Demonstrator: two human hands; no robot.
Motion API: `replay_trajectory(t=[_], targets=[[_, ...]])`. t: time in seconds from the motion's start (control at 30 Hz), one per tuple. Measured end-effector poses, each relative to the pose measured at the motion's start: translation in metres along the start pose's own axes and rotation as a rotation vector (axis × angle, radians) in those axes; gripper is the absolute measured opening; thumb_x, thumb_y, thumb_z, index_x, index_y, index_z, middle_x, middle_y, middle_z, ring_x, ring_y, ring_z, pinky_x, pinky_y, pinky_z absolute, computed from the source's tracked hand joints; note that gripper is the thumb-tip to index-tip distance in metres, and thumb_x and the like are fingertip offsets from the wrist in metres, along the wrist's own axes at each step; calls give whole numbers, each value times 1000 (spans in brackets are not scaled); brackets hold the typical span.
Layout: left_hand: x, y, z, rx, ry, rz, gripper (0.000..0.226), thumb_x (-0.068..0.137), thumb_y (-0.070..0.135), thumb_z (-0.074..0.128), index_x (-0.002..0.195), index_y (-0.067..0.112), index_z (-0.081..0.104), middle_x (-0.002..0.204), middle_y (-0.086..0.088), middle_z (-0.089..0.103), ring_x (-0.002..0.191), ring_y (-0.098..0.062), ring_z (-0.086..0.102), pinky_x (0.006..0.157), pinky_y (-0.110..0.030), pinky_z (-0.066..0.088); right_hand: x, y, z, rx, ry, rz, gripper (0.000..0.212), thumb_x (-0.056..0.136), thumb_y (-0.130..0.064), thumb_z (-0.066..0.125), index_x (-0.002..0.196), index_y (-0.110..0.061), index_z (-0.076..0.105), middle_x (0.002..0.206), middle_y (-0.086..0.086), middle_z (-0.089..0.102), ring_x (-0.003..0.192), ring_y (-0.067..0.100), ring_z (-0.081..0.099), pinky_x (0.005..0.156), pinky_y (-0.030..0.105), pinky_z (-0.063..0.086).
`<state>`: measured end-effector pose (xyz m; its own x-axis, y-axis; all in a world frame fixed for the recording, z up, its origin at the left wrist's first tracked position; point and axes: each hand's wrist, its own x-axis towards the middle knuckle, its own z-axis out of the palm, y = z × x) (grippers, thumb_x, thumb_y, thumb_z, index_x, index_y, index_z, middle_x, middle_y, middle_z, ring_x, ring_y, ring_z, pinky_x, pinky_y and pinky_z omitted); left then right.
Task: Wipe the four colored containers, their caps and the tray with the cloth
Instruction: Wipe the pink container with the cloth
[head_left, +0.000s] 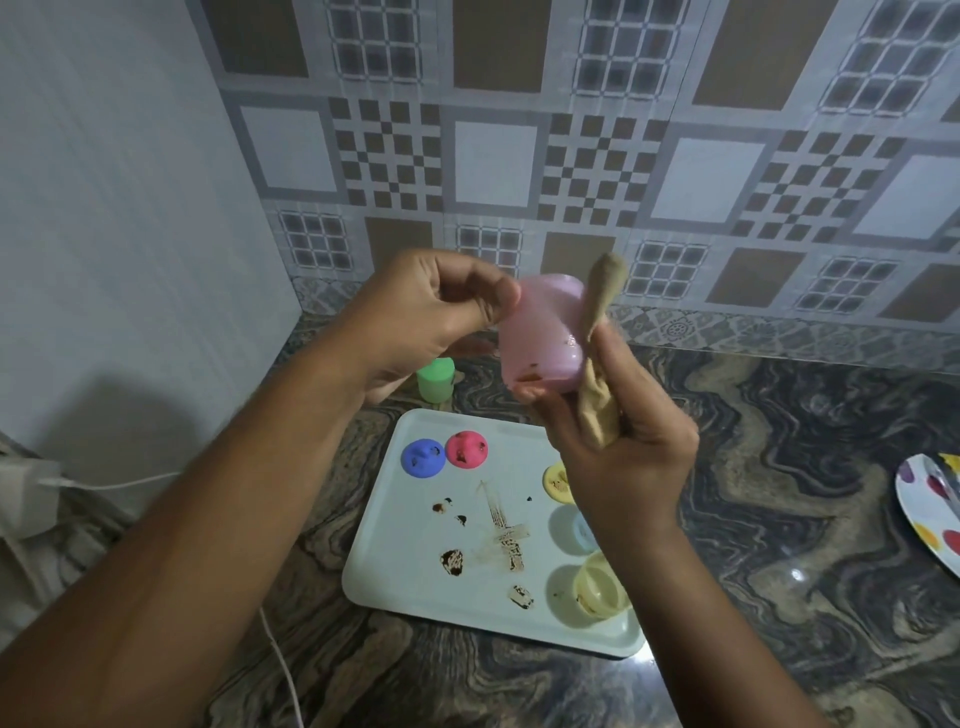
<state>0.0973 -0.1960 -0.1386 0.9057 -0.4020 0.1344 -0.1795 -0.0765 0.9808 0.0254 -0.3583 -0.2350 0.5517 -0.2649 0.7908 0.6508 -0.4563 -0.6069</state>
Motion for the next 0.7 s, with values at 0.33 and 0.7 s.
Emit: replay_trajectory(t=[0.33,0.7], targets=[[2,1,-4,83,-10,-47,27,73,39,70,97,30,77,106,4,77,110,-17,68,98,-50,53,5,-15,2,171,5,255,76,81,-27,87,143,-1,50,116,-13,76,104,8,74,87,27,61],[4,2,-11,8,38,-38,24,72,29,68,94,21,73,86,11,75,88,-4,68,84,-33,58,7,-13,-8,292,-174,247,46,99,-15,61,143,-25,53,142,21,61,136,39,55,110,51,49]])
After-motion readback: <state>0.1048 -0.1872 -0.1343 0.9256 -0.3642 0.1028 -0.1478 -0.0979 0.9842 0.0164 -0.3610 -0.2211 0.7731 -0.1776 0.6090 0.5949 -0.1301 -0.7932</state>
